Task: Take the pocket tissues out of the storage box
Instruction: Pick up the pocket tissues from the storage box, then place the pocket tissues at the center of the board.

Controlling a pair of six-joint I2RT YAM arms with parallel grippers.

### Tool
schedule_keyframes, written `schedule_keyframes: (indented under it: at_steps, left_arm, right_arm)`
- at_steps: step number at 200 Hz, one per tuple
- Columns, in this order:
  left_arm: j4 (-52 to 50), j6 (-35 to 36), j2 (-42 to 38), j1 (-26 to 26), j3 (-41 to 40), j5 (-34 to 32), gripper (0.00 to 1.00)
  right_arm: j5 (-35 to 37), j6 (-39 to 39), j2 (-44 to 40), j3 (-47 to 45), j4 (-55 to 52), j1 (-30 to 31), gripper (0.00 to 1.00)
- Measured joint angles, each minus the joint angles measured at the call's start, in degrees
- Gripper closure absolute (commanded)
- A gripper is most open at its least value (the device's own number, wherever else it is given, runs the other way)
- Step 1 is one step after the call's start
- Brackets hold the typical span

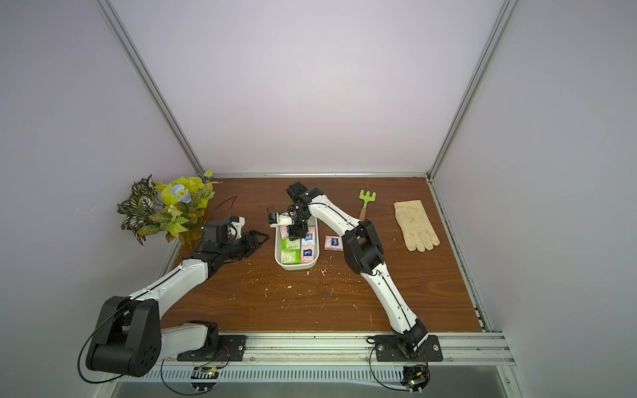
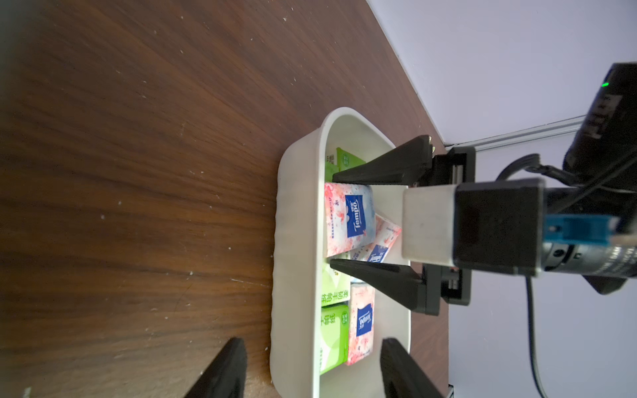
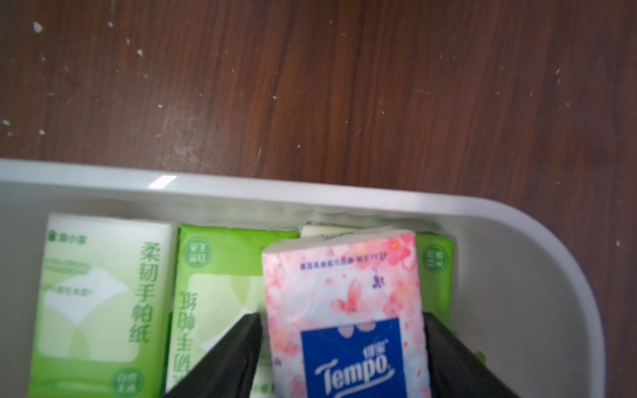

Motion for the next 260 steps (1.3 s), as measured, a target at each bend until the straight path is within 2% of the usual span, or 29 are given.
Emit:
schedule_keyframes:
  at_steps: [54, 114, 152, 188, 228, 260]
  left_arm:
    - [-0.02, 0.00, 0.09, 0.00, 0.00, -0.02, 0.41]
    - [-0.04, 0.02, 0.09, 0.00, 0.00, -0.17, 0.41]
    - [-0.07, 0.02, 0.11, 0.00, 0.00, -0.20, 0.41]
    - [-0.07, 0.04, 0.26, 0.00, 0.02, -0.20, 0.41]
    - [-0.04, 0.09, 1.27, 0.00, 0.04, -0.15, 0.41]
    - [0.00, 0.20, 2.58, 0.00, 0.39, 0.09, 0.41]
  right_arm:
    - [0.17, -0.09, 0.00, 0.00, -0.17, 0.00, 0.49]
    - [0.66, -0.57, -1.40, -0.04, -0.42, 0.00, 0.50]
    - [2.38, -0.94, -8.26, -4.11, -0.50, -0.50, 0.50]
    - [4.24, -1.09, -19.56, -14.03, 1.40, -2.12, 0.50]
    - [6.51, -0.74, -31.61, -30.34, 5.86, -6.38, 0.50]
    - [8.59, 0.42, -37.86, -43.25, 9.38, -9.68, 0.49]
